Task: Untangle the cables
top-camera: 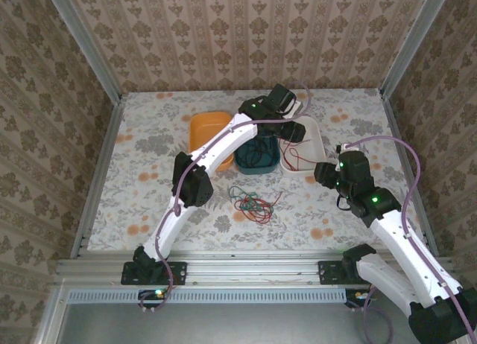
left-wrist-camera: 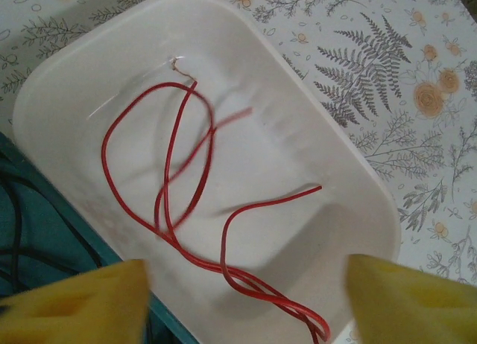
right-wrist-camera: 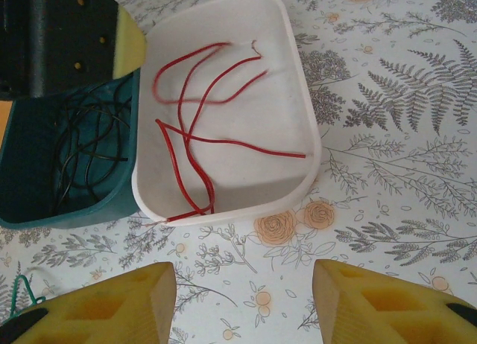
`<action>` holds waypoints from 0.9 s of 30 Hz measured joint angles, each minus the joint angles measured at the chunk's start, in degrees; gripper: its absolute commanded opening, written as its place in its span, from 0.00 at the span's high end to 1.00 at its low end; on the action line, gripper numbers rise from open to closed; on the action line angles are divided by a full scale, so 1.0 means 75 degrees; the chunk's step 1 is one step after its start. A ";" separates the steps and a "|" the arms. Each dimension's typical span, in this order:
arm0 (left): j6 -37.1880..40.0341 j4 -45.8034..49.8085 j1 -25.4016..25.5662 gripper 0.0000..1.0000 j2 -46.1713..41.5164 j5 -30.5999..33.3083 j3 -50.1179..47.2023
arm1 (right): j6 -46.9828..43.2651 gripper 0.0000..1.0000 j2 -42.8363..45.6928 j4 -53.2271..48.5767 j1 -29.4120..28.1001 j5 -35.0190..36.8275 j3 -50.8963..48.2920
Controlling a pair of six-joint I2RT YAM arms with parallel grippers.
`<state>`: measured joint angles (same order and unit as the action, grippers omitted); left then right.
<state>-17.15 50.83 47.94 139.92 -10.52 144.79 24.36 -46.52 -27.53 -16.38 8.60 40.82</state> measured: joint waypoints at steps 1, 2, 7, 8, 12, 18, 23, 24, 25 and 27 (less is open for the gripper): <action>0.0006 -0.0009 0.0000 0.10 0.0000 -0.0009 0.0000 | -0.0015 0.47 -0.0017 0.0003 0.0000 -0.0003 0.0000; -0.0029 -0.0017 0.0006 0.08 0.0000 -0.0017 0.0000 | -0.0017 0.47 -0.0047 0.0003 0.0000 -0.0003 0.0000; 0.0020 -0.0020 0.0006 0.00 -0.0041 0.0000 0.0009 | -0.0085 0.47 -0.0361 0.0003 0.0000 -0.0289 0.0006; 0.0041 -0.0026 0.0003 0.00 -0.0082 0.0015 -0.0009 | -0.0111 0.47 -0.0452 0.0009 0.0000 -0.0420 0.0009; 0.0035 -0.0688 -0.0026 0.00 -0.1387 0.0108 -0.1821 | -0.0254 0.47 -0.1093 0.0073 -0.0198 -0.1332 0.0009; -0.0140 -0.2355 -0.0396 0.00 -0.5059 0.0245 -0.6245 | -0.0484 0.48 -0.2460 0.0431 -0.1588 -0.2527 0.0000; -0.0093 -0.2736 -0.0647 0.02 -0.6694 0.0402 -0.8326 | -0.0682 0.51 -0.3701 0.0612 -0.2384 -0.3060 0.0044; -0.0061 -0.2719 -0.0629 0.03 -0.6814 0.0408 -0.8687 | -0.0729 0.52 -0.3963 0.0606 -0.2509 -0.3133 0.0096; -0.0015 -0.2719 -0.0600 0.04 -0.6878 0.0408 -0.9058 | -0.0804 0.53 -0.4272 0.0589 -0.2626 -0.3194 0.0178; 0.0067 -0.2655 -0.0545 0.04 -0.6883 0.0405 -0.9678 | -0.0889 0.54 -0.4776 0.0583 -0.2798 -0.3252 0.0326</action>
<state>-16.64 30.92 43.86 88.29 -7.49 72.20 17.69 -82.35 -23.16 -37.36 -15.79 43.27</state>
